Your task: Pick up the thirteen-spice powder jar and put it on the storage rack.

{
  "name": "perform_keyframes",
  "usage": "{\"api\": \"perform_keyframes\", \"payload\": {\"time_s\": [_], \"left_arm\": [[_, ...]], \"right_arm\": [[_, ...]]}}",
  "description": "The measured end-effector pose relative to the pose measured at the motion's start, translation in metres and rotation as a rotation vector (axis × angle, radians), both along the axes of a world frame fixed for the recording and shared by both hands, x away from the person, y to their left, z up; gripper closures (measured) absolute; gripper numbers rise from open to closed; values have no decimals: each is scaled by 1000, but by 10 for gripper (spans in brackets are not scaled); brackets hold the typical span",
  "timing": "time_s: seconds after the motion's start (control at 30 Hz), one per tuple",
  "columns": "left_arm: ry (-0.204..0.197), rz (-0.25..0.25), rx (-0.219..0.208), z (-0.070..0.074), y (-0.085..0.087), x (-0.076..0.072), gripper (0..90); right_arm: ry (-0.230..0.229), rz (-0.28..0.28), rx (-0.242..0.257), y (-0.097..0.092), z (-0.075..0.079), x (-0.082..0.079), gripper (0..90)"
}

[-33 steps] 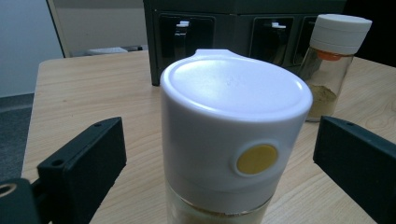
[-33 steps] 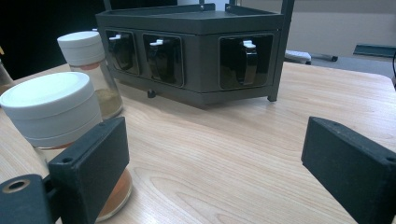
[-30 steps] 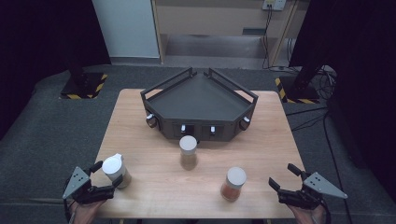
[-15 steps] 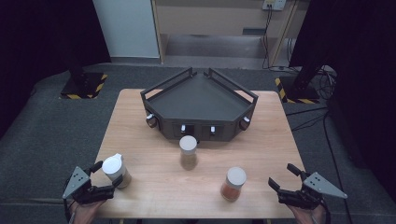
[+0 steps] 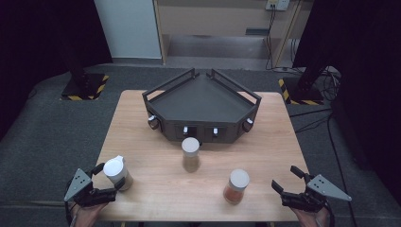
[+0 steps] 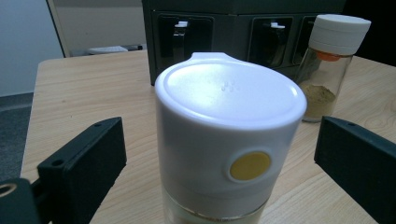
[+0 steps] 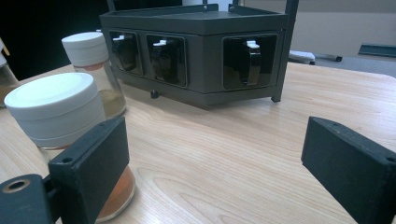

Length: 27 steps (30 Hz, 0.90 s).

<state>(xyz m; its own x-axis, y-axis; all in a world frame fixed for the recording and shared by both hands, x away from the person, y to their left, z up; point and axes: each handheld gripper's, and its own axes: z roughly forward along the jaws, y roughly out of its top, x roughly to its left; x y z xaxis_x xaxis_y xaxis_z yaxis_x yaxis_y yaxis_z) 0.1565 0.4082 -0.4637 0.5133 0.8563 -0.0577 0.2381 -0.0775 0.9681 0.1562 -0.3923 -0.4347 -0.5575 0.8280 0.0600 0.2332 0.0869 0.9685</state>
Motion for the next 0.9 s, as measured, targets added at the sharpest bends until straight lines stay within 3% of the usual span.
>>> {"api": "perform_keyframes", "payload": {"time_s": [0.47,0.8,0.9], "left_arm": [[-1,0,6,11,-7,1,14],[38,11,29,21,-14,11,30],[42,12,17,21,-13,15,49]], "right_arm": [[0,-1,5,-1,0,0,75],[1,-1,7,-1,-1,0,75],[2,0,6,-1,-1,0,75]]}}
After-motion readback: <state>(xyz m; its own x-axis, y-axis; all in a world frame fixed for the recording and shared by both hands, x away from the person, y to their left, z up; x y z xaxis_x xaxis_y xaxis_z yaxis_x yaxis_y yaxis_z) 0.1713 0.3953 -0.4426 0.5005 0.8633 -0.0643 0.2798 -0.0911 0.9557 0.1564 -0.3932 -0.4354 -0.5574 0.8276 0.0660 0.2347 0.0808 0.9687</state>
